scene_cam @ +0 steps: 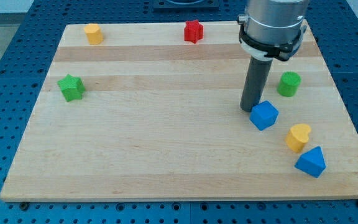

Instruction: Move the blue cube to the top of the yellow heart

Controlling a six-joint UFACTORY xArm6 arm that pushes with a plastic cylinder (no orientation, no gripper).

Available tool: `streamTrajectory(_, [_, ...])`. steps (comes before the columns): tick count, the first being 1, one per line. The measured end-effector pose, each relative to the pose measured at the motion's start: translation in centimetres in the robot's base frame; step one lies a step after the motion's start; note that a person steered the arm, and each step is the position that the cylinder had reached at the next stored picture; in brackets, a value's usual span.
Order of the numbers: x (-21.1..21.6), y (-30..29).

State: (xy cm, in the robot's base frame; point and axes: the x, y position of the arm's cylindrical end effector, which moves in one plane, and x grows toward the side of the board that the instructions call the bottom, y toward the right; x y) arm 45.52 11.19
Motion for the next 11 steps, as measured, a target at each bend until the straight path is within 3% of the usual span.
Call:
streamTrajectory(3, [1.2, -2.2])
streamTrajectory(7, [1.6, 1.5])
streamTrajectory(9, [3.6, 0.5])
streamTrajectory(11, [2.7, 0.6])
